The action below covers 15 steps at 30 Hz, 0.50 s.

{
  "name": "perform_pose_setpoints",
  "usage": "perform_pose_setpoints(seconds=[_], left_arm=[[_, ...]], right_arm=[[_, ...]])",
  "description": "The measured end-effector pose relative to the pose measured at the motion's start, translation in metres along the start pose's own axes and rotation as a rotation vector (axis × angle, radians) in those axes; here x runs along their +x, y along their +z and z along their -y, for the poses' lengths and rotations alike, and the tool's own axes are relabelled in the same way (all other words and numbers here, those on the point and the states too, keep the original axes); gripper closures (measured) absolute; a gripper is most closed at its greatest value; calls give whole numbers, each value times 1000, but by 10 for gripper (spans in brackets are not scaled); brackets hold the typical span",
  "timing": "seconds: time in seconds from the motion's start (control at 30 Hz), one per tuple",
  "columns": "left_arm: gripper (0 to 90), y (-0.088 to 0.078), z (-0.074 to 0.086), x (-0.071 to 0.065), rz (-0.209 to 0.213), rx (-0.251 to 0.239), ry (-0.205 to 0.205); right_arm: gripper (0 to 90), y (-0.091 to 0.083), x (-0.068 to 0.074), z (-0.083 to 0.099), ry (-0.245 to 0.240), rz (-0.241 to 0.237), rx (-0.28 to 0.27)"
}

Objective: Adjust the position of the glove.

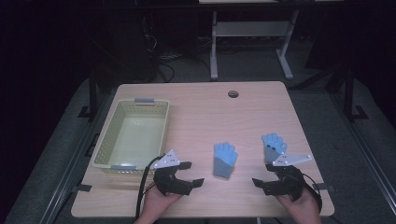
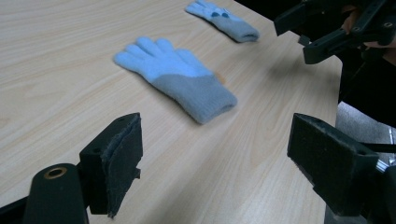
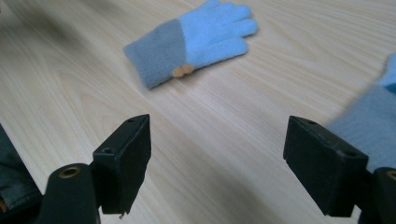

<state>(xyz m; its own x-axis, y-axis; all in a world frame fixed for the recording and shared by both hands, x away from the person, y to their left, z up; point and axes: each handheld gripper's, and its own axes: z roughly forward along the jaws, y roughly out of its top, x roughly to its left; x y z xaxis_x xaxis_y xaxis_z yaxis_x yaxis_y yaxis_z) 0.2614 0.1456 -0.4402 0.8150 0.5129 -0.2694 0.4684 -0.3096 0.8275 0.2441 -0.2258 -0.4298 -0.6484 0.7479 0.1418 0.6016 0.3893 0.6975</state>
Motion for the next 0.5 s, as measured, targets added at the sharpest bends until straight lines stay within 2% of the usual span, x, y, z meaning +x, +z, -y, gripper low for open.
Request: perform_pose_setpoints(seconds=[0.1, 0.17, 0.27, 0.3, 0.5], left_arm=[[178, -1, 0, 1, 5, -7, -6], [176, -3, -1, 1, 19, -29, -45], [176, -4, -1, 0, 14, -23, -37], [176, -4, -2, 0, 15, -28, -41], [176, -4, -2, 1, 18, -22, -43]], right_arm=[[224, 5, -4, -6, -6, 7, 26], [217, 7, -9, -10, 7, 14, 38], [211, 8, -14, -13, 11, 17, 35], [201, 9, -16, -18, 32, 14, 47], [203, 7, -20, -30, 18, 28, 68]])
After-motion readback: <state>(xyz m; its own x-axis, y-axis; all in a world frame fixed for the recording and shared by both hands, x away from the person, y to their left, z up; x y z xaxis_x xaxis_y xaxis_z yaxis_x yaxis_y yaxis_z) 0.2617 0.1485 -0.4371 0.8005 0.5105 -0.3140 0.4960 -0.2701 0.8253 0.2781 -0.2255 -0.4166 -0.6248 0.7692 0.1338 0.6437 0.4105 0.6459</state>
